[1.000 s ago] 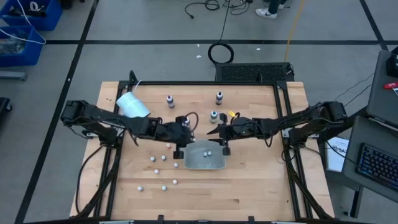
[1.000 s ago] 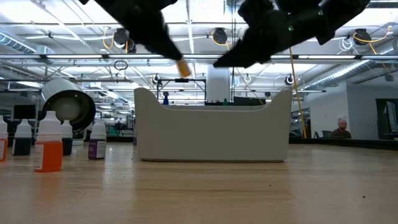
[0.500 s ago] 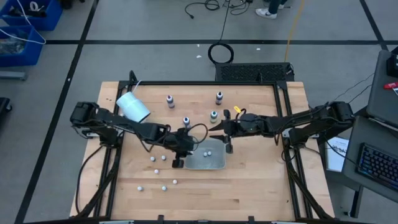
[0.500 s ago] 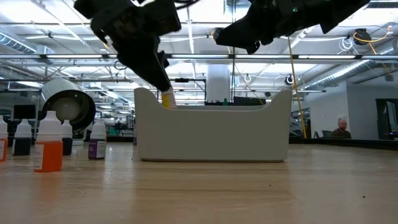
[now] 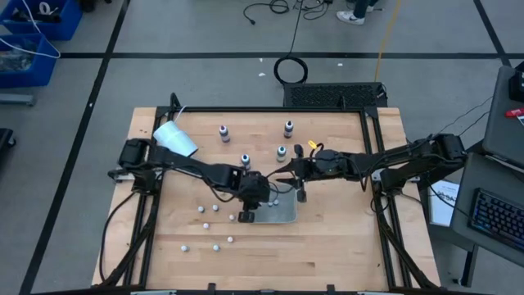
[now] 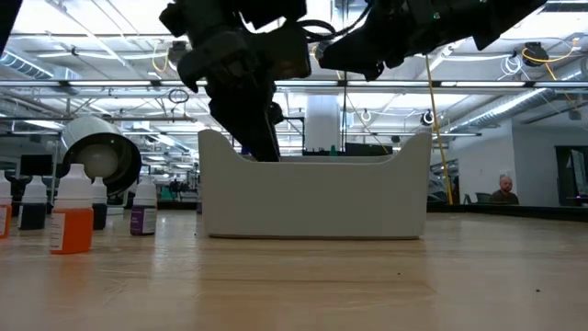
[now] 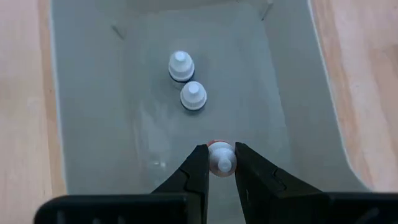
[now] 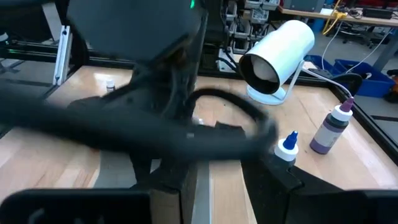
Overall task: Pick & Place food coloring
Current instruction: Put the orange food coloring bottle into the bin
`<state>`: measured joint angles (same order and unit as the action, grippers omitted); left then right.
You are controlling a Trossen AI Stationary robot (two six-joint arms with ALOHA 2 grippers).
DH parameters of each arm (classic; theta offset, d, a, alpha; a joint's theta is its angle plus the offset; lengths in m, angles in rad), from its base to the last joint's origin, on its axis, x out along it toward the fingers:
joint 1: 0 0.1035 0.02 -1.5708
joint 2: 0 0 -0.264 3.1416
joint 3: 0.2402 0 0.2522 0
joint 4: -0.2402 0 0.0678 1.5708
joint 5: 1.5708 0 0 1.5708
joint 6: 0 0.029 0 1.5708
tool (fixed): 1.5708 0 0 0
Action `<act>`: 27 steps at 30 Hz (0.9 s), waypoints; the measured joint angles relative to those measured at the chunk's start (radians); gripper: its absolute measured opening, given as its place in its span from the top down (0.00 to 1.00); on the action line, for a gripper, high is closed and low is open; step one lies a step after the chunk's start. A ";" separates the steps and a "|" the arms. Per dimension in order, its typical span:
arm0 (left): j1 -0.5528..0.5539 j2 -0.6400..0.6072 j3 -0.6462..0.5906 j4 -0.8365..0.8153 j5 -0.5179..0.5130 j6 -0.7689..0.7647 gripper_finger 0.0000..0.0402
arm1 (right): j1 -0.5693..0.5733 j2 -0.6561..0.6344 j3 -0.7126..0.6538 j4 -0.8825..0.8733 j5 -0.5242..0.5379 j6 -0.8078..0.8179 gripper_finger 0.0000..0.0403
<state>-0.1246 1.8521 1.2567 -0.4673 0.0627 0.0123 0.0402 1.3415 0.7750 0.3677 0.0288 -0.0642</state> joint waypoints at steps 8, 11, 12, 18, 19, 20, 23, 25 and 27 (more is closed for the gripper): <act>0.001 0.064 0.013 0.007 -0.046 -0.009 0.85 | 0.000 0.000 -0.022 0.007 0.000 0.000 0.72; 0.001 0.062 0.013 0.019 -0.047 -0.014 0.84 | 0.000 0.000 -0.022 0.010 0.000 0.000 0.72; -0.001 0.062 0.013 0.020 -0.047 -0.014 0.83 | 0.001 0.000 -0.022 0.011 0.000 0.000 0.72; -0.002 0.062 0.013 0.013 -0.033 -0.011 0.82 | 0.001 0.000 -0.022 0.016 0.000 -0.001 0.72; -0.002 0.062 0.013 0.014 -0.032 -0.012 0.82 | 0.001 0.000 -0.022 0.016 -0.002 -0.002 0.72; -0.002 0.062 0.013 0.014 -0.032 -0.015 0.82 | 0.001 0.000 -0.022 0.016 -0.003 -0.002 0.72; -0.002 0.062 0.013 0.014 -0.029 -0.015 0.82 | 0.001 0.000 -0.022 0.016 -0.003 -0.002 0.72; -0.002 0.062 0.013 0.015 -0.029 -0.016 0.81 | 0.001 0.000 -0.022 0.016 -0.004 -0.003 0.72; -0.002 0.062 0.013 0.015 -0.029 -0.020 0.80 | 0.001 0.000 -0.022 0.016 -0.004 -0.003 0.72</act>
<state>-0.1265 1.9140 1.2697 -0.4519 0.0336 -0.0072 0.0414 1.3415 0.7525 0.3832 0.0250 -0.0669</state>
